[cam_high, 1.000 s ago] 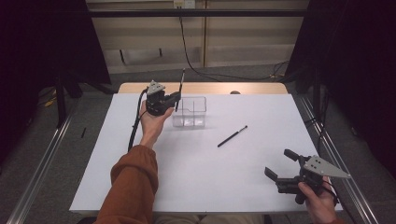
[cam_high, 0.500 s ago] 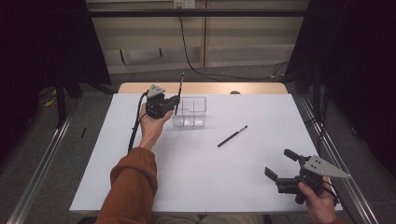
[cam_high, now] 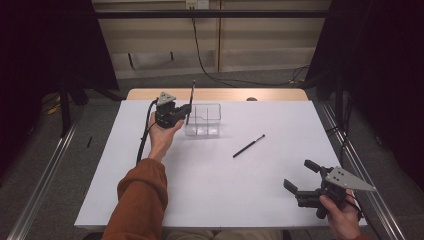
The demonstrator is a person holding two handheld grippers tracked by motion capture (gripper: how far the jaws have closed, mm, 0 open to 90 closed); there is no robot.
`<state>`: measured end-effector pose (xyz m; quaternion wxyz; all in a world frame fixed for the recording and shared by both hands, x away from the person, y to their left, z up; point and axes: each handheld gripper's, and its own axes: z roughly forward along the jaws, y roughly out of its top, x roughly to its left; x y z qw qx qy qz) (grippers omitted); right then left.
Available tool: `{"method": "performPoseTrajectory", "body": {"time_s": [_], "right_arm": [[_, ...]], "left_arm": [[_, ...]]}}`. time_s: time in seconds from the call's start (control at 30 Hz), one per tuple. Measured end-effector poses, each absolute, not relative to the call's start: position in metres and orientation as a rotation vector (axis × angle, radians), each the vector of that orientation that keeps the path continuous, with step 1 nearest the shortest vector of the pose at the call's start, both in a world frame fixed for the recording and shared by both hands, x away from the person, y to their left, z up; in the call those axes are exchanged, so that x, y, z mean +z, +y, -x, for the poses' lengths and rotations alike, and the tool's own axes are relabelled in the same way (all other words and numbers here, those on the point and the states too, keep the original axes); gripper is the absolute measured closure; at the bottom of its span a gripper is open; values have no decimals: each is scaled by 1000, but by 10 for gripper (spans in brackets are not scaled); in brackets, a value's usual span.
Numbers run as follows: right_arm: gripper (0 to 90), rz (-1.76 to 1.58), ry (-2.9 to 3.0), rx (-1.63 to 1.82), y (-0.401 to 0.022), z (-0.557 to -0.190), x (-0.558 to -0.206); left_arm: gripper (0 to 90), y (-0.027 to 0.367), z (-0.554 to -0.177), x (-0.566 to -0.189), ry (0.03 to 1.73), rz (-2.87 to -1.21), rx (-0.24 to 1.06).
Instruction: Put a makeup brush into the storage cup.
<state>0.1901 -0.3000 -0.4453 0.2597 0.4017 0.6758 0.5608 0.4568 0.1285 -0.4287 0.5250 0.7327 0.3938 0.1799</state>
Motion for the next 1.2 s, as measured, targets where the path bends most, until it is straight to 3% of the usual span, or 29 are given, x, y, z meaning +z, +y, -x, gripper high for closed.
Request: {"method": "performPoseTrajectory", "body": {"time_s": [0.73,0.97,1.2], "right_arm": [[0,-1083,1837,1517,-300,-190,-445],[0,-1090,1830,1524,-299,-190,-445],[0,-1089,1830,1524,-300,-190,-445]], "left_arm": [[833,127,-456,-429,954,-1782,424],[764,127,-455,-428,955,-1774,421],[630,129,-453,-424,964,-1752,441]]}}
